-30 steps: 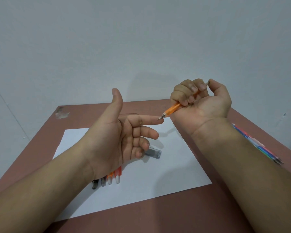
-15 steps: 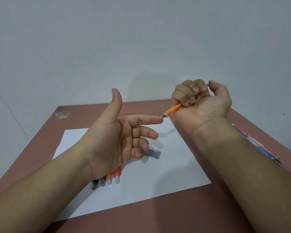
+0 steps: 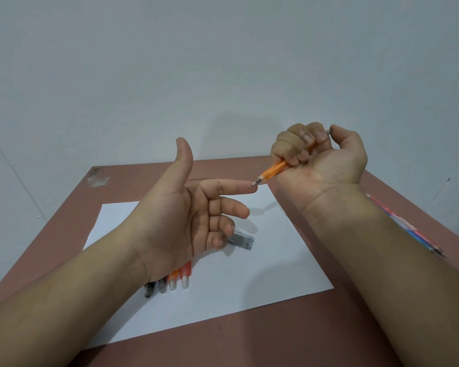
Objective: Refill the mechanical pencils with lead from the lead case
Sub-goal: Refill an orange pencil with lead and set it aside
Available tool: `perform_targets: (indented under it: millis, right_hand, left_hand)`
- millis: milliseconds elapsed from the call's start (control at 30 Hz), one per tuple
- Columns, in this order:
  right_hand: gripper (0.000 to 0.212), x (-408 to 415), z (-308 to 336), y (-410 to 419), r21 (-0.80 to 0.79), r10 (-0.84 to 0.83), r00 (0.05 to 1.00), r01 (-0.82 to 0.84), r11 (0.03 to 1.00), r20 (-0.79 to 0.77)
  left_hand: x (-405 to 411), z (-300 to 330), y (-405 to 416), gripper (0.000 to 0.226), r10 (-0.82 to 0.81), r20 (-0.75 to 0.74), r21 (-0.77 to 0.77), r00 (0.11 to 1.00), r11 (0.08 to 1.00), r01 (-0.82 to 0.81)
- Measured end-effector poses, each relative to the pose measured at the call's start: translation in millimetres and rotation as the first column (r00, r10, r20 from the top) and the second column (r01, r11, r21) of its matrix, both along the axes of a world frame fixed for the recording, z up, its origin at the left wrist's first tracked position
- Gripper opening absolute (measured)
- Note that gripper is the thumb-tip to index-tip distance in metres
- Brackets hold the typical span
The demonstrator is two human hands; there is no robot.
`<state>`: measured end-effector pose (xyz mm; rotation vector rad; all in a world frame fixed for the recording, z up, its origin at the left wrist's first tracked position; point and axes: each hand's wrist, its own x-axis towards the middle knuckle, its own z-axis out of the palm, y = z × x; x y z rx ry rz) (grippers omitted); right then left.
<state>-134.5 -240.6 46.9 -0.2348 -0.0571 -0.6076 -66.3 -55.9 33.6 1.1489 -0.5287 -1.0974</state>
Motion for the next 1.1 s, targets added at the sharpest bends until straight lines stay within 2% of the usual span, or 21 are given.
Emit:
perform_targets:
  millis: [433, 1100]
  right_hand:
    - [0.040, 0.2, -0.5, 1.1, -0.035, 0.030, 0.999, -0.029, 0.999, 0.016]
    - [0.039, -0.2, 0.5, 1.5, 0.007, 0.012, 1.000, -0.012, 1.000, 0.026]
  left_hand:
    - [0.8, -0.6, 0.7, 0.106, -0.009, 0.001, -0.005, 1.000, 1.000, 0.009]
    - [1.8, -2.6, 0.5, 0.102, -0.006, 0.029, -0.013, 1.000, 1.000, 0.006]
